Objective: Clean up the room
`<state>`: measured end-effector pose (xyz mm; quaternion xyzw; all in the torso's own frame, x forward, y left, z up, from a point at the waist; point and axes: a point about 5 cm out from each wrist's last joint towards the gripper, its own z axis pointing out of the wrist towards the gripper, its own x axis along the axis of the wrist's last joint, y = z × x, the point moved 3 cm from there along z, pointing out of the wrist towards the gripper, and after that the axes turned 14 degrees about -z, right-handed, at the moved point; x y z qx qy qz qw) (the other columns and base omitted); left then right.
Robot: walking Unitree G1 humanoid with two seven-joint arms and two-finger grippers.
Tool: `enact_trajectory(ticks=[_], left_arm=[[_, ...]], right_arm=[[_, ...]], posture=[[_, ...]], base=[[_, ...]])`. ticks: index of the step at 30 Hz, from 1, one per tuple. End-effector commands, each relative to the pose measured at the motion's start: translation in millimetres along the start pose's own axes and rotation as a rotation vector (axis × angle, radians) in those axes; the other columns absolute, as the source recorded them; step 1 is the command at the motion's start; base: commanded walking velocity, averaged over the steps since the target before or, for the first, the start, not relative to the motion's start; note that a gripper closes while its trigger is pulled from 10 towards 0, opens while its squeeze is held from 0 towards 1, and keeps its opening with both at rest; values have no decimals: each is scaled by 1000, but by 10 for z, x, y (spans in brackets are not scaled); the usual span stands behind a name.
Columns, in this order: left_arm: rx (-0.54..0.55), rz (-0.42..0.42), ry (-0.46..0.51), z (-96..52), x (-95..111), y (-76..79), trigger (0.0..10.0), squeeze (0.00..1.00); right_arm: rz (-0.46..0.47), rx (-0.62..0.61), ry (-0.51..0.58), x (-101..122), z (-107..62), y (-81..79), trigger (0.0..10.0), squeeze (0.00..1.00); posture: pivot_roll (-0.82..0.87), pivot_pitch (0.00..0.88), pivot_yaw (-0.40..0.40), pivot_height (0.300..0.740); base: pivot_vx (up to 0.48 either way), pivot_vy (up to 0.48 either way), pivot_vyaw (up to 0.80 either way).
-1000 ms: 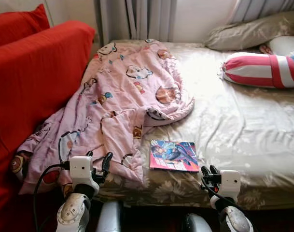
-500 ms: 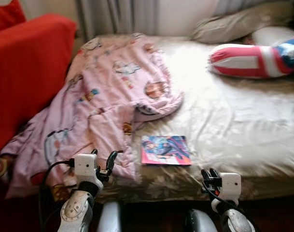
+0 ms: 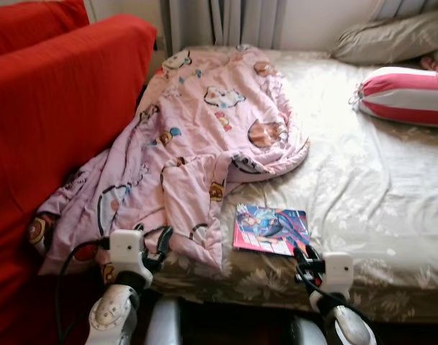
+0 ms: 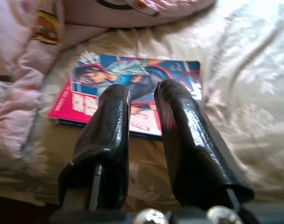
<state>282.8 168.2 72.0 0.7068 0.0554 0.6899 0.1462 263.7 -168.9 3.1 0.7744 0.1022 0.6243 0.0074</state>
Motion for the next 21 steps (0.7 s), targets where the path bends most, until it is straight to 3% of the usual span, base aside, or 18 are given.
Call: enact_trajectory(ticks=[1,14,21], left_arm=[[9,0,-17,-20,-26,-36,10000,0],[0,-4,-18,-28,-24,-24,10000,0],[-8,-9,-19,-22,-26,-1,10000,0]], right_arm=[[13,0,1,3,12,-23,10000,0],[-13,-4,6,21,38,2,10000,0],[-4,-20,3,18,37,6,10000,0]], posture=[[70,72,-35,596],[71,77,-33,596],[70,79,-33,596]], base=[[0,0,0],[256,0,0],[302,0,686]])
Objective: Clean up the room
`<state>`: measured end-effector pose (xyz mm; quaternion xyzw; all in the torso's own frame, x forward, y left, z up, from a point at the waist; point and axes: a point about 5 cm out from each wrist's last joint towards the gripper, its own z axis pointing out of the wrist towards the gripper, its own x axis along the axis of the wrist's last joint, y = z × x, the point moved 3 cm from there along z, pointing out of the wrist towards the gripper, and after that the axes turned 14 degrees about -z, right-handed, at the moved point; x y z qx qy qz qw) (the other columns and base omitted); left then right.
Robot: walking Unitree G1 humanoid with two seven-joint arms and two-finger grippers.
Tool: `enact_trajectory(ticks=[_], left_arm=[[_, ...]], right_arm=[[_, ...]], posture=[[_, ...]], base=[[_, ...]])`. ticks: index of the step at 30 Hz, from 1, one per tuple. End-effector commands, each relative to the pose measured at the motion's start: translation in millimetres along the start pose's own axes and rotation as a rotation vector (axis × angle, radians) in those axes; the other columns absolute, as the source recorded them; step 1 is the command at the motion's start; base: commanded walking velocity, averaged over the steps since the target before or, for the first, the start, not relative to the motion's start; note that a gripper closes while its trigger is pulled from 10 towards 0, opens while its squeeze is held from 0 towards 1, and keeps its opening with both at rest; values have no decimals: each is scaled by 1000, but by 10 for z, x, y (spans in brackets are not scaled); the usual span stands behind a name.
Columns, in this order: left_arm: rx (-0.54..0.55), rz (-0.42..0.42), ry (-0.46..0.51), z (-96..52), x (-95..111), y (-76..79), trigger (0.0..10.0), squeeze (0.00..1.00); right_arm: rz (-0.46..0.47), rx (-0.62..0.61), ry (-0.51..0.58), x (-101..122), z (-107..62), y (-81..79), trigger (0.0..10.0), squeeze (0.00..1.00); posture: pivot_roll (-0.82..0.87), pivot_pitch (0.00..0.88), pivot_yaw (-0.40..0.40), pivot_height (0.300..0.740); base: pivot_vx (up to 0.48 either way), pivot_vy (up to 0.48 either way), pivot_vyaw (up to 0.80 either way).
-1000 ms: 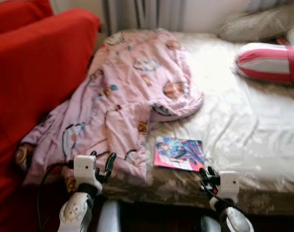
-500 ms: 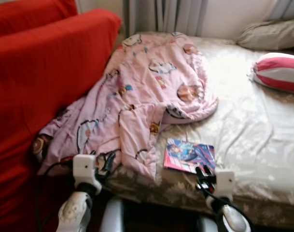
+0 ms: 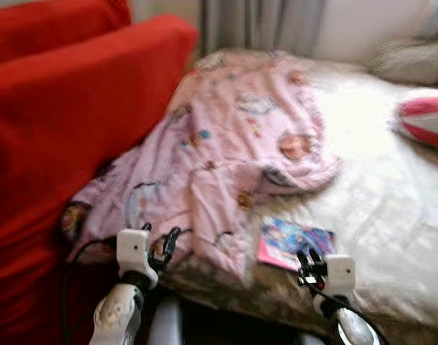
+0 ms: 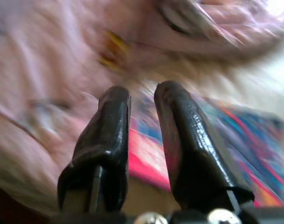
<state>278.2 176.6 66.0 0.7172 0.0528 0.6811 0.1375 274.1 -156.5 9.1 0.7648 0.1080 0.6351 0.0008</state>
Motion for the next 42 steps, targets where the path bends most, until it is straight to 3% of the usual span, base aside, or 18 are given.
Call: enact_trajectory(ticks=[1,13,16,21,32,42], left_arm=[[-21,-23,7,32,14,91,10000,0],[-20,-18,14,35,21,91,10000,0],[-18,-15,12,27,17,82,10000,0],[-22,-7,3,23,11,81,10000,0],[-25,5,1,30,-4,91,10000,0],[-17,6,-5,24,-13,62,10000,0]], right_arm=[[0,-36,-27,-79,-68,105,10000,0],[2,-62,-30,-64,2,160,10000,0],[-13,-208,-62,-89,3,377,10000,0],[41,-283,-74,-139,-49,519,10000,0],[57,-286,-89,-189,-80,488,10000,0],[53,-271,-66,-141,-37,432,10000,0]], posture=[[70,79,-33,596],[71,92,-31,596],[73,96,-28,596],[69,97,-25,596],[73,95,-28,596],[77,95,-26,596]], base=[[307,0,0],[152,0,0],[0,0,0],[0,0,0],[0,-361,-283],[0,0,-200]])
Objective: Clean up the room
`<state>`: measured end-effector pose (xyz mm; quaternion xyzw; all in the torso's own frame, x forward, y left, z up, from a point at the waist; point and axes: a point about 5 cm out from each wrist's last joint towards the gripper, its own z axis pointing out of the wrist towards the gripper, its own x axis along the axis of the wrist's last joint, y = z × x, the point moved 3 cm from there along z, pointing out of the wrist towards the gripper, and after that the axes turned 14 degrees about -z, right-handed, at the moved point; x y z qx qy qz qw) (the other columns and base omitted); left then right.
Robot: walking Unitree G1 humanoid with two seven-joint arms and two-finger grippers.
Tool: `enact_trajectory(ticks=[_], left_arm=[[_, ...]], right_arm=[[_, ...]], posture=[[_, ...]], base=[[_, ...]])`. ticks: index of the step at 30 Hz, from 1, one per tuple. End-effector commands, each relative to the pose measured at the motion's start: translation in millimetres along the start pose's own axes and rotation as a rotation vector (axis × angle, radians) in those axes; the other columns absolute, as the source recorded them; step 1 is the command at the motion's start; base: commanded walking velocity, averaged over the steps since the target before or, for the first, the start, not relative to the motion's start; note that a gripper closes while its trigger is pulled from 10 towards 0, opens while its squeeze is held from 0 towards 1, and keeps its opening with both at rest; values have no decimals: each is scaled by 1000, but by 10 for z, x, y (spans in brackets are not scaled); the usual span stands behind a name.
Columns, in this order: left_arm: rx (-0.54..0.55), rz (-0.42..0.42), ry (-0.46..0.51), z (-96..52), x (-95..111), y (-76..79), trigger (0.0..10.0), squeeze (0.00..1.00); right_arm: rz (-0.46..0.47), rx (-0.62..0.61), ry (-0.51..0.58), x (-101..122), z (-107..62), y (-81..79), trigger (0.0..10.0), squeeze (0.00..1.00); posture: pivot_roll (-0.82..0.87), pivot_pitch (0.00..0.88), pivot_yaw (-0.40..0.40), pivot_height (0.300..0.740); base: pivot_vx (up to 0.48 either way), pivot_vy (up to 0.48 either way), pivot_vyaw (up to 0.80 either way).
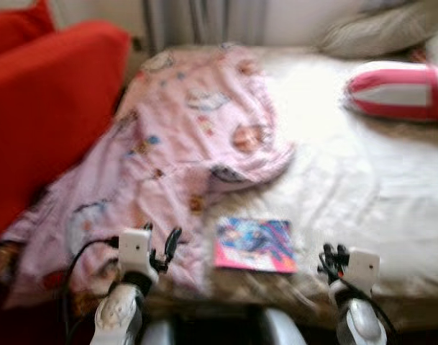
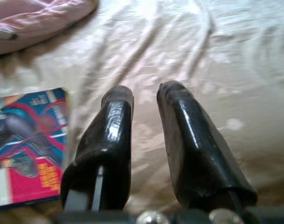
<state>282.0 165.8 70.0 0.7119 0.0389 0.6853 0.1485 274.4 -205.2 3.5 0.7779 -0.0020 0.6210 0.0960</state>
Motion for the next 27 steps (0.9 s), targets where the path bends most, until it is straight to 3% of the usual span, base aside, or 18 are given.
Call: enact_trajectory(ticks=[1,12,14,17,27], left_arm=[[20,1,-13,-27,-25,-48,10000,0],[26,1,-18,-18,-33,-58,10000,0],[27,1,-17,-14,-32,-57,10000,0],[27,2,-15,-8,-26,-54,10000,0],[15,22,32,204,146,-49,10000,0]], right_arm=[[3,18,-10,-11,7,-46,10000,0],[45,228,-33,-40,25,-339,10000,0],[29,308,-54,-72,29,-446,10000,0],[1,331,-52,-72,47,-484,10000,0],[59,350,-105,134,386,-677,10000,0]], posture=[[75,95,-25,596],[76,95,-24,596],[76,95,-25,596],[80,101,-24,596],[145,149,-18,596]], base=[[0,0,0],[0,0,0],[0,0,0],[0,0,0],[0,0,0]])
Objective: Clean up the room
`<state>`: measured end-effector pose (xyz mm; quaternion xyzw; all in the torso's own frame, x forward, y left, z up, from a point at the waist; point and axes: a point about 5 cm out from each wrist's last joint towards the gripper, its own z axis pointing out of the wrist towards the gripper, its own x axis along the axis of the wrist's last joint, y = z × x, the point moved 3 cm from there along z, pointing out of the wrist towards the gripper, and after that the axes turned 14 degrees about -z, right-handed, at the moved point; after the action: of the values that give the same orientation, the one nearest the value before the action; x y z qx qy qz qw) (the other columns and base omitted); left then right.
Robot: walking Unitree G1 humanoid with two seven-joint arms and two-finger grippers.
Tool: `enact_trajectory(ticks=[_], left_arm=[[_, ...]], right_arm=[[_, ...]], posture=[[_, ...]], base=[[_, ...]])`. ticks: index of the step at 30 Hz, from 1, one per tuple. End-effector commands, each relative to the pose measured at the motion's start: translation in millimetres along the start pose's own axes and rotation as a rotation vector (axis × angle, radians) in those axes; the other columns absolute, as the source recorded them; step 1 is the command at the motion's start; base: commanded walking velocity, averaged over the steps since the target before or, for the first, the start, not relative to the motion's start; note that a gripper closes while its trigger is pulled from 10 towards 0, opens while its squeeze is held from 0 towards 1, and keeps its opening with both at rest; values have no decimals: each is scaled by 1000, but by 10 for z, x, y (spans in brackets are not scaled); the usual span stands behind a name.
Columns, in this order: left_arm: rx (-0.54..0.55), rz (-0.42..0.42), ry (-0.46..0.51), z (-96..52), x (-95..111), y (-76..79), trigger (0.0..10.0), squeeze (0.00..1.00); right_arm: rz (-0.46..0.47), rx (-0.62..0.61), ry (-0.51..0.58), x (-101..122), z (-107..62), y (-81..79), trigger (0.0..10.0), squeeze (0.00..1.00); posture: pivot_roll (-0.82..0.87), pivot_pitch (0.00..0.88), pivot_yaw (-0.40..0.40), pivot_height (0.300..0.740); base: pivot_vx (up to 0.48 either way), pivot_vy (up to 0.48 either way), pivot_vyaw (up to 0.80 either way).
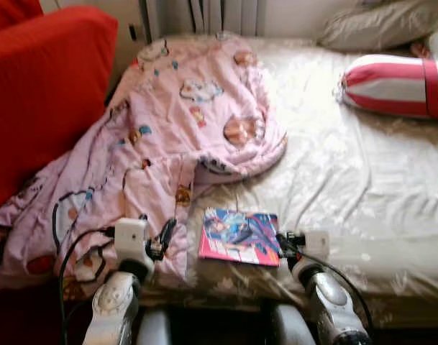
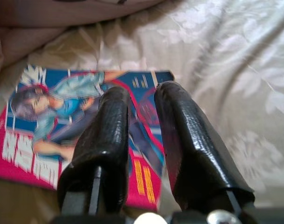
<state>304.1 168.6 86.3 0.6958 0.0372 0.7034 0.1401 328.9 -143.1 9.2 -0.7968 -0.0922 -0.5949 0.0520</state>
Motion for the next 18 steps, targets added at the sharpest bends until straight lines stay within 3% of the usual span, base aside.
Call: enact_trajectory(ticks=[1,2,3,4,5,14,18], left_arm=[[9,8,-12,-1,-17,-26,10000,0],[10,7,-5,14,9,-27,10000,0],[13,7,6,19,45,-31,10000,0],[14,10,10,18,61,-36,10000,0],[18,11,13,16,75,-42,10000,0],[59,29,4,-193,88,-148,10000,0],[103,42,-20,-381,65,-266,10000,0]], right_arm=[[27,1,-56,-113,-11,-25,10000,0],[37,-4,-63,-101,10,-30,10000,0],[57,-9,-67,-82,36,-43,10000,290],[69,-9,-65,-70,49,-53,10000,898],[76,-8,-64,-57,61,-64,10000,1000],[121,-56,-28,9,105,-101,10000,1000],[114,-102,-7,-1,78,-56,10000,1000]], posture=[[151,151,-17,596],[165,159,-15,596],[183,169,-15,596],[188,172,-14,596],[194,175,-13,596],[253,227,1,596],[265,250,9,596]], base=[[0,0,0],[0,0,0],[0,0,0],[0,0,0],[0,0,0],[0,0,0],[0,0,0]])
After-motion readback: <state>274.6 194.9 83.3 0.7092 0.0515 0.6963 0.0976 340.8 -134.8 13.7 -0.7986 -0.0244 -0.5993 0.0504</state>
